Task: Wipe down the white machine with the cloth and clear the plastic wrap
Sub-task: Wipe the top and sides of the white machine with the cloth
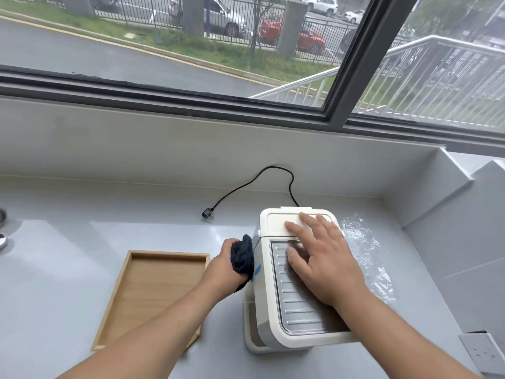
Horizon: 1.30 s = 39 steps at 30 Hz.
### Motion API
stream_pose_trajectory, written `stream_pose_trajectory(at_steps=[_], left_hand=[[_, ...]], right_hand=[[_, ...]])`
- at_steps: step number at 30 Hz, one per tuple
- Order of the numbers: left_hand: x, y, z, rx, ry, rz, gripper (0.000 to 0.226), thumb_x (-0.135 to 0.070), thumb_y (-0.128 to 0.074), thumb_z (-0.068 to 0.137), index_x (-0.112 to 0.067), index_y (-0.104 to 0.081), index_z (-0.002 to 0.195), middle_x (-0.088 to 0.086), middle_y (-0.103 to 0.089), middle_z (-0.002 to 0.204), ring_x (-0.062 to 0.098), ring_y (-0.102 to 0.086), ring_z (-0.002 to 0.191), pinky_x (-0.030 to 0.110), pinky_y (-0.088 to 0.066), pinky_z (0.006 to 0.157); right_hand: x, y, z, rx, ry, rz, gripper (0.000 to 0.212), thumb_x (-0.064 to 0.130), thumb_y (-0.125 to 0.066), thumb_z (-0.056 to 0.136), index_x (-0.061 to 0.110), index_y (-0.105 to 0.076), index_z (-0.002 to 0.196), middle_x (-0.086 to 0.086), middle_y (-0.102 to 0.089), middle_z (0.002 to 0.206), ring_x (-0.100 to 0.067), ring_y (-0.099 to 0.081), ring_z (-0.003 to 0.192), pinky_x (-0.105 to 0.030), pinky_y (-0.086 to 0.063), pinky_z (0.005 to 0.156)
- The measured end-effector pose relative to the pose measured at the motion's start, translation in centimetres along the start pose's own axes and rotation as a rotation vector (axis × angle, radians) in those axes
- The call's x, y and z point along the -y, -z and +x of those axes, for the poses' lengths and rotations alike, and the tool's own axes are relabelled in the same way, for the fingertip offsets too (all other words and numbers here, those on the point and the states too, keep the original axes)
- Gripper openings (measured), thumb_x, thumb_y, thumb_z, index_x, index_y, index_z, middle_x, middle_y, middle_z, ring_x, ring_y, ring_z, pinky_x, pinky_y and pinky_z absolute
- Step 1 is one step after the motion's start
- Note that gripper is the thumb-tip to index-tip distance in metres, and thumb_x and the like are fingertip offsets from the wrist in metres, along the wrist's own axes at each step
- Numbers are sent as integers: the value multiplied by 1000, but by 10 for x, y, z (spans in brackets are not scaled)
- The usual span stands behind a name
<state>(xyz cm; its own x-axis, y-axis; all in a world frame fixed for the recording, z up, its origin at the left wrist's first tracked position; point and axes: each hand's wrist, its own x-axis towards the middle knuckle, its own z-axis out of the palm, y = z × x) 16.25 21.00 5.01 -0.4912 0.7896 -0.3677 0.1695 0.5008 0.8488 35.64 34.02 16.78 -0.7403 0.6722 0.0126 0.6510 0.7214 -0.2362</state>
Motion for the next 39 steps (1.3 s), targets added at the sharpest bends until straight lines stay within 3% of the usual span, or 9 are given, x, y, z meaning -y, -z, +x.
stream_pose_trajectory(at_steps=[3, 7, 11, 15, 21, 23, 28, 36, 39], left_hand=[[6, -3, 12, -30, -19, 221, 51, -34, -70, 77, -45, -40, 117, -10, -70, 87, 14, -65, 77, 29, -46, 56], [15, -12, 24, -64, -6, 290, 35, -35, -64, 79, -43, -41, 103, -12, -64, 74, 5, -55, 68, 29, -36, 50], [28, -22, 41, -95, -1, 332, 26, -32, -61, 80, -37, -42, 97, -9, -63, 71, 13, -56, 65, 33, -36, 56], [43, -30, 58, -167, -79, 470, 22, -20, -59, 78, -27, -53, 97, -1, -52, 84, 28, -54, 76, 36, -37, 66], [56, -37, 76, -92, 38, 589, 34, -9, -51, 80, -27, -50, 110, 0, -49, 96, 25, -51, 77, 37, -36, 78], [55, -36, 76, -92, 40, 601, 31, -9, -52, 80, -26, -49, 106, -2, -48, 92, 25, -50, 75, 42, -43, 81], [60, -41, 55, -60, 71, 554, 18, -18, -55, 85, -24, -45, 98, 2, -60, 98, 28, -59, 82, 35, -43, 64], [68, -58, 6, -66, 126, 498, 15, -29, -53, 87, -23, -45, 97, 2, -63, 93, 28, -63, 80, 36, -47, 63], [68, -66, -15, -75, 146, 486, 16, -33, -52, 89, -22, -45, 98, 2, -62, 94, 28, -64, 82, 39, -54, 70]], right_hand=[[2, 1, 0, -12, -4, 3, 57, 64, -35, 95, 49, -40, 150, 10, -33, 165, -23, -17, 155, -42, -10, 128], [3, 4, 0, -3, -11, -10, 58, 64, -34, 95, 49, -39, 151, 10, -32, 166, -23, -16, 155, -43, -11, 128], [3, 6, 1, 0, -19, -3, 57, 62, -36, 95, 49, -41, 150, 10, -33, 165, -23, -16, 155, -44, -13, 127], [4, 5, 0, -8, -27, -1, 58, 62, -37, 94, 50, -40, 150, 12, -32, 165, -21, -14, 156, -43, -13, 128], [2, 4, 0, -19, -22, -2, 57, 60, -39, 94, 47, -41, 150, 11, -33, 165, -22, -17, 156, -46, -16, 127], [1, 4, 0, -21, -17, -3, 57, 59, -40, 95, 47, -41, 151, 10, -33, 165, -23, -18, 155, -46, -17, 127], [4, 5, 1, -11, -14, 0, 58, 60, -38, 94, 47, -40, 151, 10, -32, 166, -23, -16, 156, -45, -13, 127], [2, 4, 0, -18, -3, 11, 58, 60, -37, 95, 46, -40, 152, 6, -33, 166, -25, -18, 155, -46, -10, 128], [2, 3, -1, -15, 4, 14, 60, 61, -34, 95, 46, -39, 152, 5, -32, 167, -27, -17, 156, -46, -9, 128]])
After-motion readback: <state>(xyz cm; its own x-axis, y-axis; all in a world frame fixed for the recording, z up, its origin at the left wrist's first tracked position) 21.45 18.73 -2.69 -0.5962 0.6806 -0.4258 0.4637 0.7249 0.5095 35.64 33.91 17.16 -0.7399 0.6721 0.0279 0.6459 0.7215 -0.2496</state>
